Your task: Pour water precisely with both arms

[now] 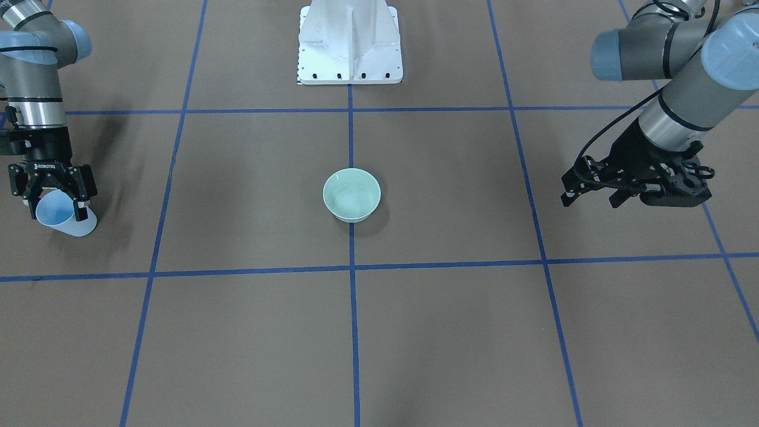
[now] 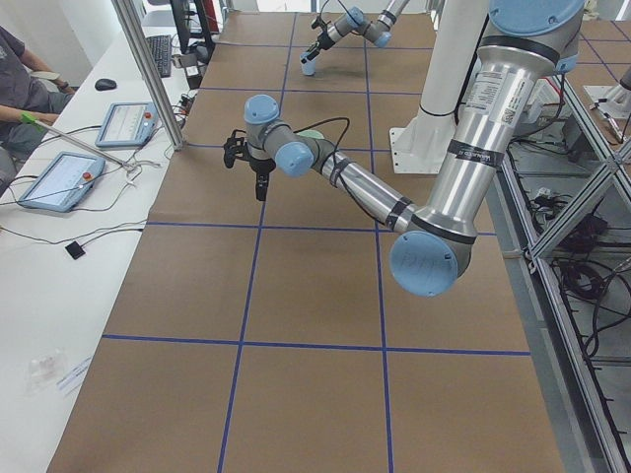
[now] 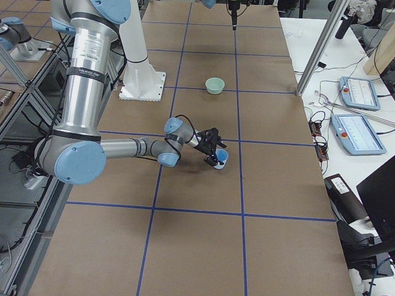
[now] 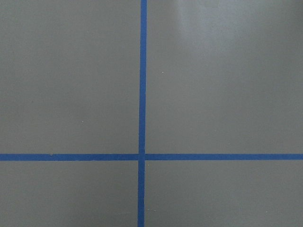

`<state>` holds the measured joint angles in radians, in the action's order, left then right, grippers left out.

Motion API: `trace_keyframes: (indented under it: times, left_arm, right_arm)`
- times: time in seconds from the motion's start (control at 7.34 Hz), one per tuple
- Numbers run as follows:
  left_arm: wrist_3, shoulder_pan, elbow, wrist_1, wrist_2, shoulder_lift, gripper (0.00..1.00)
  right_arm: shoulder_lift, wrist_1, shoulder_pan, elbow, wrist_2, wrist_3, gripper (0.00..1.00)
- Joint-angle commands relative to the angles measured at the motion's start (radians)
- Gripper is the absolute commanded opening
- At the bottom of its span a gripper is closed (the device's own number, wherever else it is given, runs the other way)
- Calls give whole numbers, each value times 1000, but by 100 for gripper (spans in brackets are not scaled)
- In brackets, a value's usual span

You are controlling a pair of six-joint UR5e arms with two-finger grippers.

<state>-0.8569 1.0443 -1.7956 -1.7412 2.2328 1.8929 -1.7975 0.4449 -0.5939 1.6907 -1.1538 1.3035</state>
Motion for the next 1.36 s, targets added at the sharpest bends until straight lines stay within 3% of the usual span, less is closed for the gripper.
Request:
trace_keyframes:
  times: [0.0, 0.14, 0.27, 0.54, 0.68, 0.82, 1.09, 1.23]
  left_arm:
    - [-1, -1, 1, 0, 1, 0, 100]
    - [-1, -3, 1, -1, 1, 2, 100]
    - [-1, -3, 4, -1, 1, 2, 100]
    - [-7, -7, 15, 0, -5, 14, 100]
    - [-128, -53, 15, -1, -10, 55, 100]
    - [-236, -134, 16, -1, -19, 108, 100]
    - [-415, -324, 65, 0, -155, 233, 100]
    - [-432, -369, 155, -3, -156, 312, 100]
  right_arm:
    - [-51, 0, -67, 58, -70, -70, 100]
    - [-54, 2, -128, 63, -131, -84, 100]
    - [-54, 0, -224, 67, -247, -161, 100]
    - [-39, 14, -446, 51, -533, -366, 100]
    - [-10, 47, -552, 20, -666, -491, 100]
    - [10, 133, -646, 15, -787, -609, 100]
    - [71, 375, -798, 11, -990, -906, 99]
    - [129, 588, -870, 9, -1132, -1023, 99]
